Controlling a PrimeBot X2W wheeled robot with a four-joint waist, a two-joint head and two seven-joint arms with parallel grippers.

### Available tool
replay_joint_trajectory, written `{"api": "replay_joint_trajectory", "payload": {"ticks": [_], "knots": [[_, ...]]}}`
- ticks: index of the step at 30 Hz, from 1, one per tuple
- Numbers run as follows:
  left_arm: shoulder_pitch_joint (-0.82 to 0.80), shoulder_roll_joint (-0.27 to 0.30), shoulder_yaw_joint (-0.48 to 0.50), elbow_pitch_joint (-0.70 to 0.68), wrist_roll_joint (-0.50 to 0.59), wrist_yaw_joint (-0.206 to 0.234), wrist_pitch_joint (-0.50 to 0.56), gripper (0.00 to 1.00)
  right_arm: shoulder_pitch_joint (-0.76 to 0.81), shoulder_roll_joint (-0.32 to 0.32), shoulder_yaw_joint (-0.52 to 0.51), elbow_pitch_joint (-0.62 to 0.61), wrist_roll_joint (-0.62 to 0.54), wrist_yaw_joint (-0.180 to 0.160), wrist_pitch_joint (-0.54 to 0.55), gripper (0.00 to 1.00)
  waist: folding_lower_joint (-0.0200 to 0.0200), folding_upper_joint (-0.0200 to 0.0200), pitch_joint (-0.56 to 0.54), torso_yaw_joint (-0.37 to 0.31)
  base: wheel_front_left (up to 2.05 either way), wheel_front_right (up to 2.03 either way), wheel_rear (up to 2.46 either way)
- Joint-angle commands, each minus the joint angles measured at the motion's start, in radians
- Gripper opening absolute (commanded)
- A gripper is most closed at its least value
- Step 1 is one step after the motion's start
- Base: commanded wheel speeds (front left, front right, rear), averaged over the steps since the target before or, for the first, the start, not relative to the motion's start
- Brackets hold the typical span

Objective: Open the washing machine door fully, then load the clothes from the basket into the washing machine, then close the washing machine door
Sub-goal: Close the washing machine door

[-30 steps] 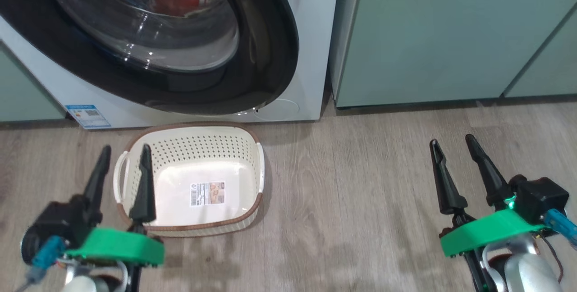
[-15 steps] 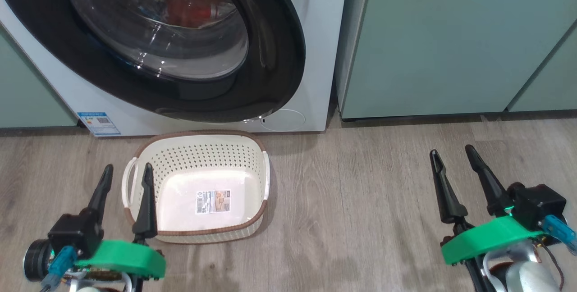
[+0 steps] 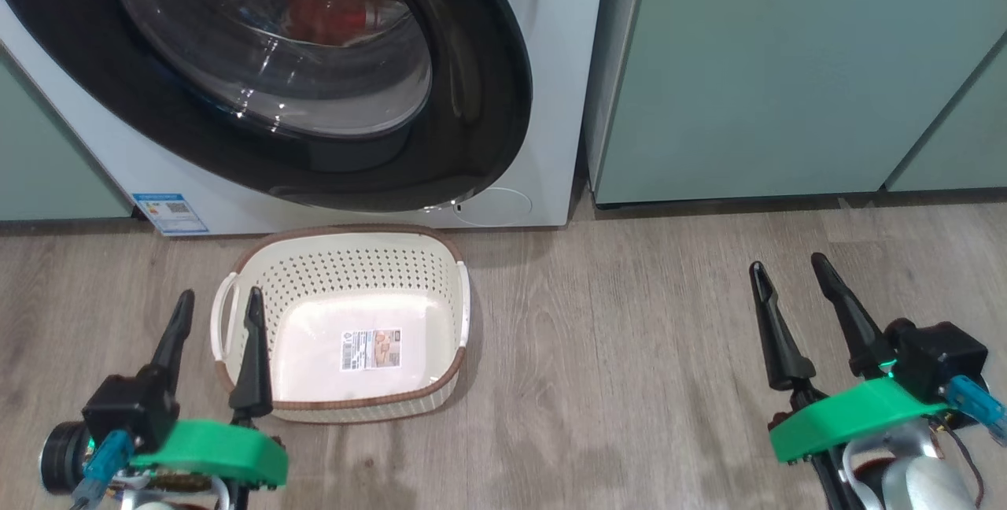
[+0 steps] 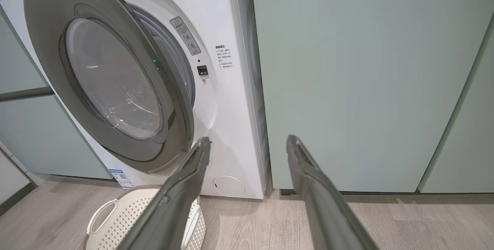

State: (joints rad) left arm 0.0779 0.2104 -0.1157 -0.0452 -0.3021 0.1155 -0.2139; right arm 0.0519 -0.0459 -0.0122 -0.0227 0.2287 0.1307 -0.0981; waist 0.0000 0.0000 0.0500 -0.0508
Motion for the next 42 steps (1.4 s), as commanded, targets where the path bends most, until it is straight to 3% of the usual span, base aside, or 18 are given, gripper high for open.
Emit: {"api": "replay_joint_trajectory", "payload": {"ticks": [1, 6, 7, 15, 26, 37, 42], "knots": [[-0.036, 0.021, 0.038, -0.028, -0.003, 0.008, -0.008, 1.0, -0.026, -0.004, 0.025, -0.032, 0.005, 0.0, -0.011, 1.0, 0.0, 0.0, 0.001, 0.0, 0.0, 0.0, 0.0], [-0.038, 0.021, 0.034, -0.032, -0.004, 0.013, -0.008, 1.0, -0.028, -0.004, 0.024, -0.032, 0.008, 0.0, -0.013, 1.0, 0.0, 0.0, 0.004, 0.001, 0.0, 0.0, 0.0], [-0.038, 0.021, 0.033, -0.033, -0.004, 0.014, -0.008, 1.0, -0.028, -0.004, 0.021, -0.031, 0.016, 0.0, -0.016, 0.0, 0.0, 0.0, 0.004, 0.002, 0.0, 0.0, 0.0], [-0.053, 0.021, 0.027, -0.043, -0.001, 0.022, -0.008, 1.0, -0.058, -0.004, 0.039, -0.022, 0.017, 0.0, -0.014, 0.0, 0.0, 0.0, 0.022, 0.02, 0.0, 0.0, 0.0], [-0.104, 0.007, 0.017, -0.049, -0.008, 0.022, -0.019, 1.0, -0.227, -0.004, 0.19, 0.046, 0.03, 0.0, 0.013, 0.0, 0.0, 0.0, 0.08, 0.119, 0.0, 0.0, 0.0], [-0.183, -0.038, 0.008, -0.015, -0.015, 0.002, -0.043, 1.0, -0.482, -0.004, 0.328, 0.298, 0.044, 0.0, 0.017, 0.0, 0.0, 0.0, 0.173, 0.264, 0.0, 0.0, 0.0], [-0.194, -0.052, 0.018, -0.007, -0.013, -0.007, -0.047, 1.0, -0.563, -0.004, 0.344, 0.427, 0.058, 0.0, -0.012, 0.0, 0.0, 0.0, 0.194, 0.286, 0.0, 0.0, 0.0]]}}
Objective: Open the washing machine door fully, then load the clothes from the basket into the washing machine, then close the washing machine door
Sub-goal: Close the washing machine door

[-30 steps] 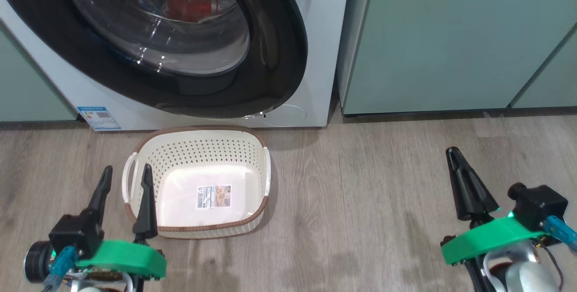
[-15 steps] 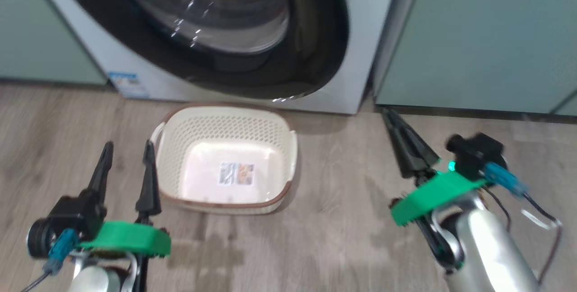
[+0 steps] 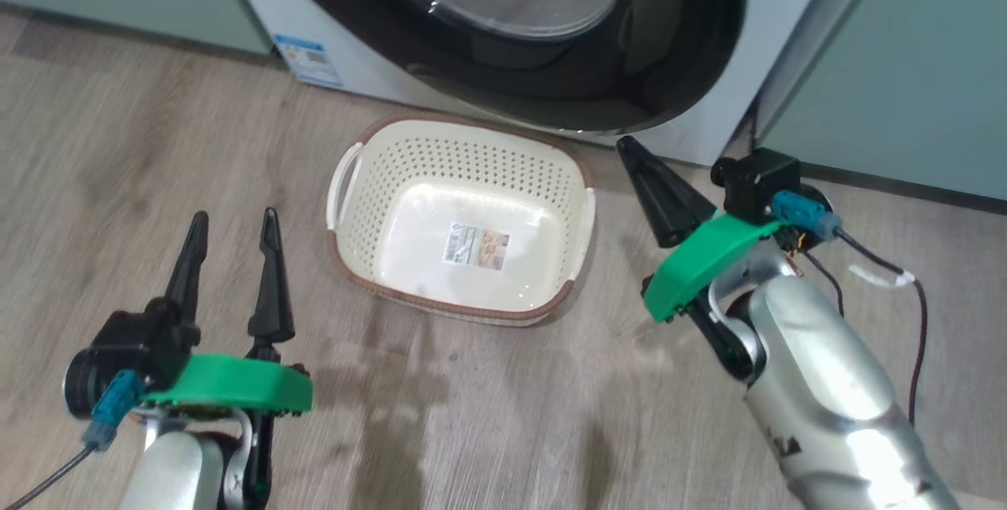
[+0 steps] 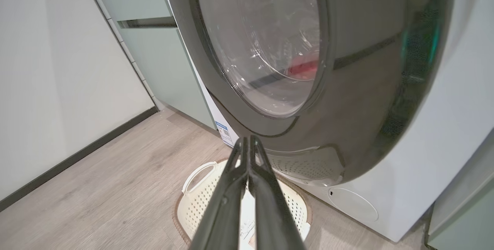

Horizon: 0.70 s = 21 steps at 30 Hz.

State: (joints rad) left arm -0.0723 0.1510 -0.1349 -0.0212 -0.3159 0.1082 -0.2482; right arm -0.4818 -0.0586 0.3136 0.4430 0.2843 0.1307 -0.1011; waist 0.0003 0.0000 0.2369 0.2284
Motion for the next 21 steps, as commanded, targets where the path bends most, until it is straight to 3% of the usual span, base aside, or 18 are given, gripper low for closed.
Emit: {"api": "replay_joint_trajectory", "payload": {"ticks": [1, 12, 21], "knots": [[-0.046, 0.004, 0.038, -0.029, 0.002, -0.002, -0.013, 1.0, -0.045, 0.008, 0.018, -0.013, 0.002, 0.0, -0.017, 0.0, -0.0003, 0.0, 0.009, 0.01, 0.0, 0.0, 0.0], [-0.07, -0.036, 0.065, -0.028, 0.026, -0.038, -0.013, 1.0, -0.202, 0.008, -0.024, 0.22, -0.004, 0.0, -0.095, 0.0, -0.0003, 0.0, 0.034, 0.025, 0.0, 0.0, 0.0], [-0.078, -0.056, 0.086, -0.024, 0.051, -0.066, -0.013, 1.0, -0.279, 0.008, -0.053, 0.334, -0.014, 0.0, -0.141, 0.0, -0.0003, 0.0, 0.046, 0.023, 0.0, 0.0, 0.0]]}}
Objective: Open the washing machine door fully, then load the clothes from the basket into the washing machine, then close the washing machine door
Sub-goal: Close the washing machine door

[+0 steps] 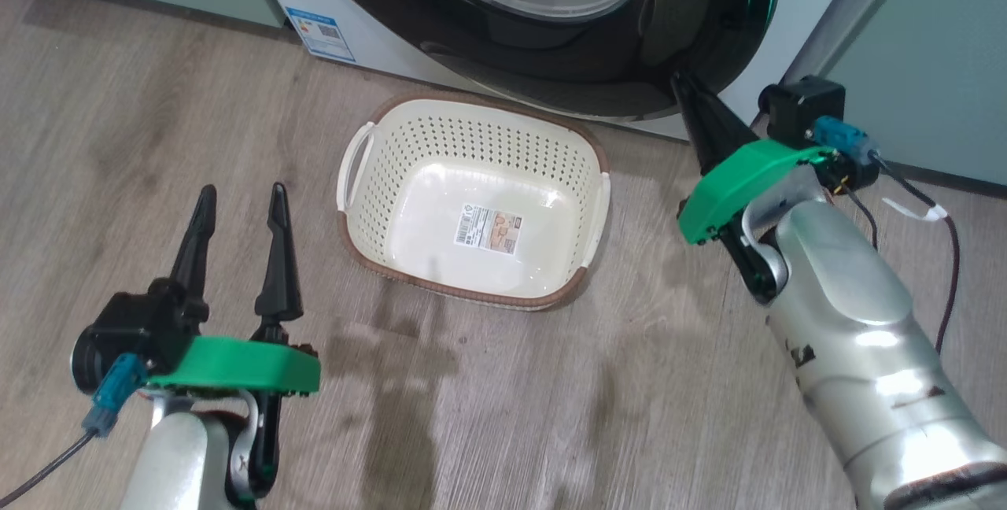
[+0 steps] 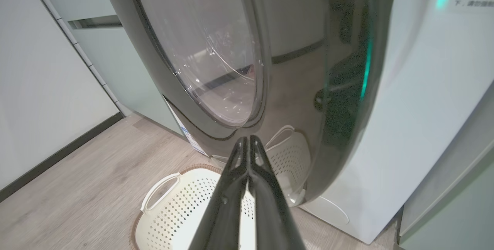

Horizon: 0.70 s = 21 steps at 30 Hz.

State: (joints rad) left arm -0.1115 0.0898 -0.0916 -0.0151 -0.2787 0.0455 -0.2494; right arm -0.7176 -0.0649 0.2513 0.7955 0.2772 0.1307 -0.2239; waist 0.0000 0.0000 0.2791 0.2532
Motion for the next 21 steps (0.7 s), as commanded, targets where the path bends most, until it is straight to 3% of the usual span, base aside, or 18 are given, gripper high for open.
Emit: {"api": "replay_joint_trajectory", "payload": {"ticks": [1, 21], "knots": [[-0.04, 0.003, 0.045, -0.031, 0.016, -0.006, -0.012, 1.0, -0.053, 0.015, 0.009, -0.012, -0.009, 0.0, -0.021, 0.0, 0.0, 0.0, 0.007, -0.003, 0.0, 0.0, 0.0], [-0.096, -0.03, 0.066, -0.047, 0.032, -0.041, -0.012, 1.0, -0.277, -0.012, -0.062, 0.114, -0.083, 0.0, -0.038, 0.0, 0.0, 0.0, 0.105, 0.001, 0.0, 0.0, 0.0]]}}
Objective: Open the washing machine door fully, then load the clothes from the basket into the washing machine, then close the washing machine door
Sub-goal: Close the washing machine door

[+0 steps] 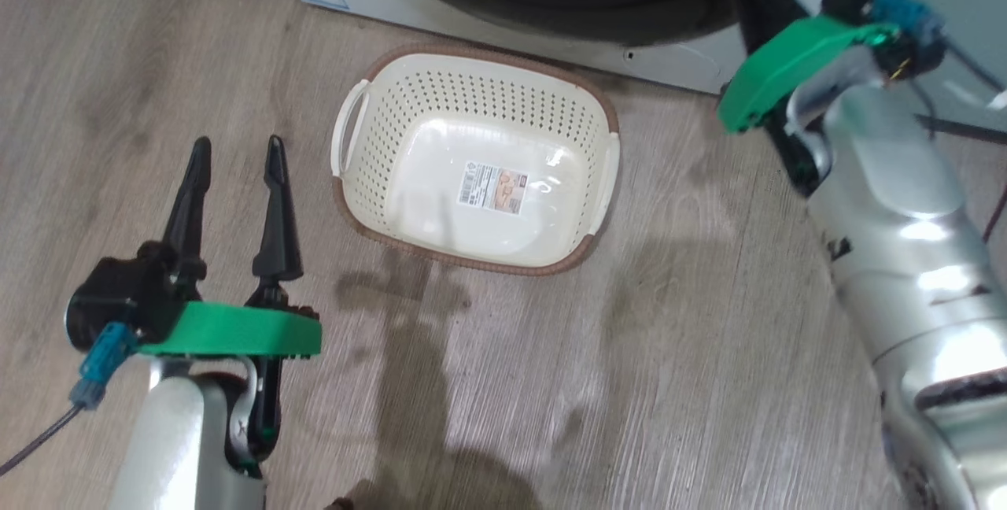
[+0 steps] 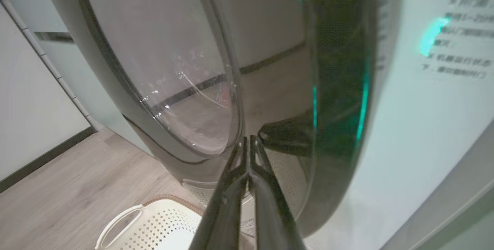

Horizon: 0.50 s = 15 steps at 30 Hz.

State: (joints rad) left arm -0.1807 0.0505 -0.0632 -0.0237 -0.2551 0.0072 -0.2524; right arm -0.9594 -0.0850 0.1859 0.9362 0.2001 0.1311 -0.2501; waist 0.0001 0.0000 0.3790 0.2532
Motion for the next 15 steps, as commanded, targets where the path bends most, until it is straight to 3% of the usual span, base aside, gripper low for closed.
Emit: {"api": "replay_joint_trajectory", "payload": {"ticks": [1, 15], "knots": [[-0.03, 0.008, 0.039, -0.039, 0.009, -0.004, -0.009, 1.0, -0.046, 0.005, -0.007, -0.024, -0.013, 0.0, -0.011, 0.0, -0.0001, 0.0, 0.011, 0.002, 0.0, 0.0, 0.0], [-0.064, 0.001, 0.039, -0.034, 0.009, -0.015, -0.009, 1.0, -0.131, 0.006, -0.164, -0.023, -0.119, 0.0, -0.012, 0.0, -0.0001, 0.0, 0.047, 0.006, 0.0, 0.0, 0.0]]}}
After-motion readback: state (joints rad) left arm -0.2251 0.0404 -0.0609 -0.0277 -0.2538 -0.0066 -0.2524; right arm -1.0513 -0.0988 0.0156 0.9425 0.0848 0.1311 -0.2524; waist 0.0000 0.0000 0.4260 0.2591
